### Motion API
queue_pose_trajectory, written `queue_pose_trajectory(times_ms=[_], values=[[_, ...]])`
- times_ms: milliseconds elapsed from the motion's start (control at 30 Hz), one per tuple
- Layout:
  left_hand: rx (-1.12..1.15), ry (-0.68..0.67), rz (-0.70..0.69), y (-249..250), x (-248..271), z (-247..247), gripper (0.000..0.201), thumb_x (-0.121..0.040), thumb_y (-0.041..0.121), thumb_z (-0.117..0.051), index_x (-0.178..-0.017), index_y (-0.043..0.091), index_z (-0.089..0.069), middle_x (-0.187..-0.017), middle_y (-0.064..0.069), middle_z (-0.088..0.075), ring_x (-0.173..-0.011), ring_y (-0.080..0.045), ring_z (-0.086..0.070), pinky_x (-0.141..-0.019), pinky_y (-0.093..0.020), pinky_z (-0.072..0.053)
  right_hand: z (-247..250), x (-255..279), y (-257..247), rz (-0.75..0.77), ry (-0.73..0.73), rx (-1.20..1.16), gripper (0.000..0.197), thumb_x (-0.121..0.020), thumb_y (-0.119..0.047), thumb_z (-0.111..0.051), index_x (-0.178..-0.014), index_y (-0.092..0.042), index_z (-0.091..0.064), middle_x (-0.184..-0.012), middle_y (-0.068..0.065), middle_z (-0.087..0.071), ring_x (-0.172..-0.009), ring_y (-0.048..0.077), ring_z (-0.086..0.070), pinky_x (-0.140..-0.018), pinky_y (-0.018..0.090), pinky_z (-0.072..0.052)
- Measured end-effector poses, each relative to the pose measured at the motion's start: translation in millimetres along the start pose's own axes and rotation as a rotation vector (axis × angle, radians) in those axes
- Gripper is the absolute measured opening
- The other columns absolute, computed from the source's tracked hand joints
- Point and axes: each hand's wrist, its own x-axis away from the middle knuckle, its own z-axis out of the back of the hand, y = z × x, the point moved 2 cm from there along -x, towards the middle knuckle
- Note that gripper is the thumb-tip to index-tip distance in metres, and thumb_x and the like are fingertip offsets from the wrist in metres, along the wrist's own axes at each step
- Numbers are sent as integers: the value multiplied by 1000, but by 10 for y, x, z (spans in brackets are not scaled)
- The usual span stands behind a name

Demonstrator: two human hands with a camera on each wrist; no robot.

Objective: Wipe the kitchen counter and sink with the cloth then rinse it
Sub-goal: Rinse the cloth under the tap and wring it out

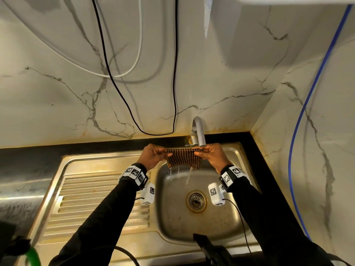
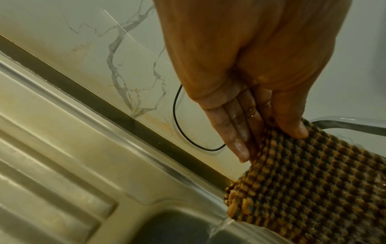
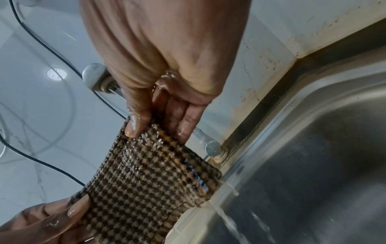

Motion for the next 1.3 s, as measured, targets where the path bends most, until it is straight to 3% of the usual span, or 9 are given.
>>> queue_pose_trajectory(times_ms=[133, 267, 367, 500, 667, 867, 1000, 1167, 1300], values=[[-2, -12, 11, 62, -101, -138, 18, -92, 23, -75, -108, 14, -79, -98, 3, -80, -96, -10, -75, -95, -35, -58, 127, 43, -37, 35, 31, 12, 23, -86, 7, -71, -109, 6, -72, -97, 12, -77, -87, 13, -75, -73, 22, -58], [-27, -35, -4, 153, -222, -369, 13, -90, 24, -77, -103, 20, -79, -94, 5, -80, -91, -6, -74, -89, -32, -60, 364, 136, -21, 38, 73, 7, 21, -86, 7, -70, -101, -8, -74, -93, 2, -78, -86, 10, -74, -71, 20, -57], [-57, -58, -23, 216, -288, -554, 18, -88, 26, -78, -105, 21, -79, -95, 6, -80, -91, -4, -74, -91, -33, -61, 540, 215, 13, 50, 121, 19, 21, -86, 7, -70, -101, -6, -74, -95, 3, -77, -86, 10, -74, -71, 21, -57], [-97, -51, -75, 237, -325, -681, 19, -88, 24, -79, -107, 21, -80, -97, 8, -80, -90, -4, -75, -91, -34, -61, 668, 246, 100, 39, 146, -18, 21, -85, 10, -69, -101, -4, -73, -101, 13, -76, -91, 20, -74, -80, 30, -61], [-89, -36, -93, 283, -379, -785, 19, -90, 20, -78, -109, 19, -80, -98, 7, -80, -91, -5, -75, -91, -35, -61, 759, 257, 160, 42, 196, -70, 22, -84, 13, -67, -99, -3, -73, -91, 4, -78, -87, 16, -75, -80, 29, -61], [-118, -47, -95, 380, -485, -930, 30, -89, 7, -77, -109, 29, -77, -99, 12, -78, -95, 1, -73, -95, -30, -58, 951, 287, 254, 31, 238, -61, 26, -84, 12, -68, -110, 9, -70, -104, 22, -74, -98, 32, -72, -81, 33, -61], [-95, -56, -82, 408, -502, -987, 33, -87, 6, -79, -101, 36, -75, -92, 16, -77, -92, 4, -72, -90, -21, -55, 988, 321, 279, 28, 261, -55, 27, -85, 13, -67, -112, 9, -69, -106, 25, -73, -100, 35, -70, -80, 34, -60], [-97, -74, -69, 385, -448, -1028, 25, -85, 11, -82, -108, 21, -79, -98, 9, -79, -93, 1, -73, -93, -22, -55, 904, 328, 213, 41, 251, -9, 24, -86, 13, -66, -104, -3, -72, -94, 10, -76, -90, 22, -73, -75, 31, -58], [-88, -42, -65, 318, -396, -981, 21, -82, 20, -85, -103, 21, -80, -95, 11, -79, -90, 1, -72, -88, -16, -52, 806, 242, 102, 78, 207, 144, 21, -87, 4, -71, -106, -3, -75, -98, 10, -78, -93, 20, -75, -81, 34, -61]])
